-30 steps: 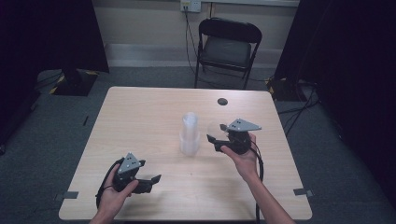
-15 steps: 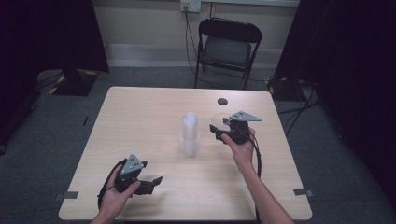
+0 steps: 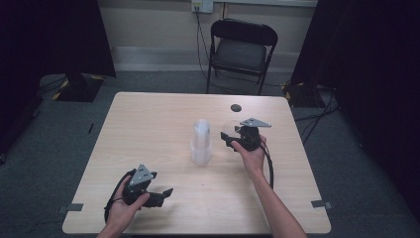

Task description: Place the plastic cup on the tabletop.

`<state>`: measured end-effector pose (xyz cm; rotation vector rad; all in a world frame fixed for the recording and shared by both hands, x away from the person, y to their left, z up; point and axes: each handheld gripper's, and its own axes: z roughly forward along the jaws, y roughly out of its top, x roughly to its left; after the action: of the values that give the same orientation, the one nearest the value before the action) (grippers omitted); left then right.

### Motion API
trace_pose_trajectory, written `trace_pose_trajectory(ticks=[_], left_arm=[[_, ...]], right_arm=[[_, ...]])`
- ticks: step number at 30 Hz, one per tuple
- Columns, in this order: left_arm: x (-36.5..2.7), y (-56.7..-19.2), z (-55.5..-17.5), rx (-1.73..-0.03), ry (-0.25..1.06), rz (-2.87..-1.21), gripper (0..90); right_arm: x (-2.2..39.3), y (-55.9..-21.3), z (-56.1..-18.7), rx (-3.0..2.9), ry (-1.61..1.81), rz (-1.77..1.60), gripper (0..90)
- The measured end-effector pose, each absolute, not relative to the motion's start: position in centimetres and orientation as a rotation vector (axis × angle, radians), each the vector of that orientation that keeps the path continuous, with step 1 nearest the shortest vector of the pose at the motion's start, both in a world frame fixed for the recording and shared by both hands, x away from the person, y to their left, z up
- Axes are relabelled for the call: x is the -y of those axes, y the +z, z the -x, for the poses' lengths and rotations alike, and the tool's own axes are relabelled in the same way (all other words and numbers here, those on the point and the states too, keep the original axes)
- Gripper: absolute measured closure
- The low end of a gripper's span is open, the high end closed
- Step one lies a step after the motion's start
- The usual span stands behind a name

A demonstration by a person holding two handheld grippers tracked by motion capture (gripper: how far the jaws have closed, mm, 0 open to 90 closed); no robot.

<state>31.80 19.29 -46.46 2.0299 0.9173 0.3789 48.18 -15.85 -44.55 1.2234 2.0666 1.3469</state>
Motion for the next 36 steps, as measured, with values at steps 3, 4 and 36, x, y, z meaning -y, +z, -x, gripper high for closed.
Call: trace_pose_trajectory(ticks=[3, 4, 36], left_arm=[[-19.3, -46.5, -31.8, -0.914, 0.383, -2.035, 16.5], [-19.3, -46.5, -31.8, -0.914, 0.383, -2.037, 16.5], [-19.3, -46.6, -31.9, -0.918, 0.385, -2.041, 16.7]], right_arm=[[15.6, -45.0, -48.4, -2.076, 1.325, -1.216, 27.7], [15.5, -45.1, -48.4, -2.082, 1.318, -1.215, 27.7], [16.6, -47.3, -48.0, -2.116, 1.248, -1.238, 20.4]])
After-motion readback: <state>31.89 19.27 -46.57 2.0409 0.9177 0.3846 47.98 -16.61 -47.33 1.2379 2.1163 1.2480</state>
